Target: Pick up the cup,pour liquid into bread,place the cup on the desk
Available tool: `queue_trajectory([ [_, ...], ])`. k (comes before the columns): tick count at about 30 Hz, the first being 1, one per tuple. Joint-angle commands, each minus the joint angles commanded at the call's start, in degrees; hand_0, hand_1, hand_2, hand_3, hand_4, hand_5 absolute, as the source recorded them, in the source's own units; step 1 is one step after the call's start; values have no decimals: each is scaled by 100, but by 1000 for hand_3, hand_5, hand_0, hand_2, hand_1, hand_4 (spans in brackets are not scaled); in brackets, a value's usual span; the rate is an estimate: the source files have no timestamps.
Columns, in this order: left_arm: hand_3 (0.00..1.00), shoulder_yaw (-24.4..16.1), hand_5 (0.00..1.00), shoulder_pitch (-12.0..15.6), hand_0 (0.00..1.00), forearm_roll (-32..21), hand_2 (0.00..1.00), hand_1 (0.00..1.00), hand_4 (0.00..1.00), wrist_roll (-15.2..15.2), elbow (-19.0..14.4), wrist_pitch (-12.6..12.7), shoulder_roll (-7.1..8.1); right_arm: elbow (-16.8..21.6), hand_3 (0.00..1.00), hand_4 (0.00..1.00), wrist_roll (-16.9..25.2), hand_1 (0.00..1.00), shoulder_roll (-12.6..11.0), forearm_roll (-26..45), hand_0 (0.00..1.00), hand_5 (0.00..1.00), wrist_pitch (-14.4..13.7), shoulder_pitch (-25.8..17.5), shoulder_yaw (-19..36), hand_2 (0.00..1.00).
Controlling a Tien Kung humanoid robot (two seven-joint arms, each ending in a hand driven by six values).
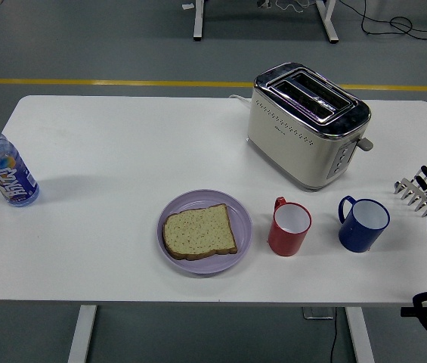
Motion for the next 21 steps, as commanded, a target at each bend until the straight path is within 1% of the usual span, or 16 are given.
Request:
queue_trajectory([
  [1, 555, 0, 998, 4, 686, 3, 698, 694, 247, 1, 0, 0, -1, -2, 694, 826, 22, 672, 8, 69, 774, 404, 7, 3, 5, 706],
  [6, 555, 19, 998, 1, 686, -18, 698, 694, 247, -6, -3, -1, 0, -53, 694, 826, 115, 672, 37, 209, 774, 404, -14, 5, 20, 706],
  [7, 553, 28, 998, -3, 686, -36, 698, 693, 248, -11, -3, 0, -1, -63, 661, 813, 130, 629, 47, 212, 744, 375, -21, 2, 29, 663],
  [18, 554, 64, 998, -43, 686, -106, 698, 693, 248, -31, -5, 1, -2, -294, 647, 809, 145, 611, 124, 233, 729, 366, 53, 17, 111, 653],
  [19, 554, 74, 998, -49, 685, -116, 698, 694, 248, -35, -5, 0, -1, -305, 638, 808, 133, 595, 131, 239, 717, 348, 60, 15, 120, 647],
  [21, 554, 79, 998, -54, 685, -125, 698, 694, 248, -39, -5, -1, -1, -309, 638, 808, 123, 595, 137, 249, 717, 348, 71, 10, 127, 647],
])
